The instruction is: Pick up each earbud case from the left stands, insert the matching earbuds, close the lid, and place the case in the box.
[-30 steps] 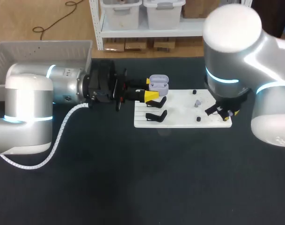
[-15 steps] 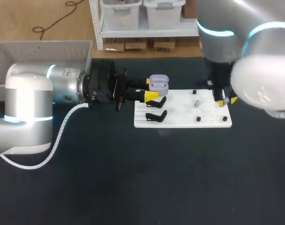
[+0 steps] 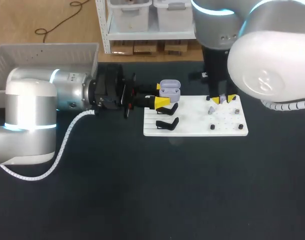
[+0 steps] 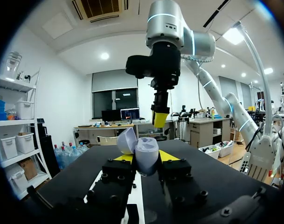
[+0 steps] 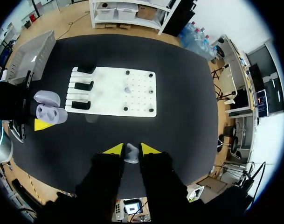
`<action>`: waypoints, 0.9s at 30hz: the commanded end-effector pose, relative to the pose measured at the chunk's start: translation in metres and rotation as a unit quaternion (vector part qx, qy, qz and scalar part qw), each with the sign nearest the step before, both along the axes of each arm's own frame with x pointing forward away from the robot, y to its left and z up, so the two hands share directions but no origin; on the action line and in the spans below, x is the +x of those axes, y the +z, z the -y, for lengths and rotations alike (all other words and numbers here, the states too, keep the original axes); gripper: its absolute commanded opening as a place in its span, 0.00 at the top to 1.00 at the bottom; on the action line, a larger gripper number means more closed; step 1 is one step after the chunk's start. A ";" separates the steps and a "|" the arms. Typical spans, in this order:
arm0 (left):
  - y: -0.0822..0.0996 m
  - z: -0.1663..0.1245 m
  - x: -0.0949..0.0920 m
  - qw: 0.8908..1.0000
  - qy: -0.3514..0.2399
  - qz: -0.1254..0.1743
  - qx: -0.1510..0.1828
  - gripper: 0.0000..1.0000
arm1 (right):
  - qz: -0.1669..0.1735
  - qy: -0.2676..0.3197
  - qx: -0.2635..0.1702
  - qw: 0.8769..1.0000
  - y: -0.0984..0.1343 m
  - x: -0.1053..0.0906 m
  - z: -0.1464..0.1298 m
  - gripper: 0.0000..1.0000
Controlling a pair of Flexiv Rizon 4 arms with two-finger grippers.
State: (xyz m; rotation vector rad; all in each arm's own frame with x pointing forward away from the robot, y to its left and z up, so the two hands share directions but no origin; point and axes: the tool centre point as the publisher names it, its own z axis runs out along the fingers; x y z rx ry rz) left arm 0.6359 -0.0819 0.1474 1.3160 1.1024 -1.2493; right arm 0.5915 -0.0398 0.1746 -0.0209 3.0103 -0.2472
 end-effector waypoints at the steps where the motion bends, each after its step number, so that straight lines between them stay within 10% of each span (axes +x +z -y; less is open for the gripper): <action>1: -0.001 0.000 0.000 1.000 0.001 0.001 -0.001 1.00 | 0.002 0.000 0.001 1.000 0.000 -0.001 0.001 1.00; 27: -0.010 0.003 -0.006 1.000 0.005 0.007 -0.004 1.00 | 0.013 -0.116 0.007 0.993 0.022 -0.002 -0.032 1.00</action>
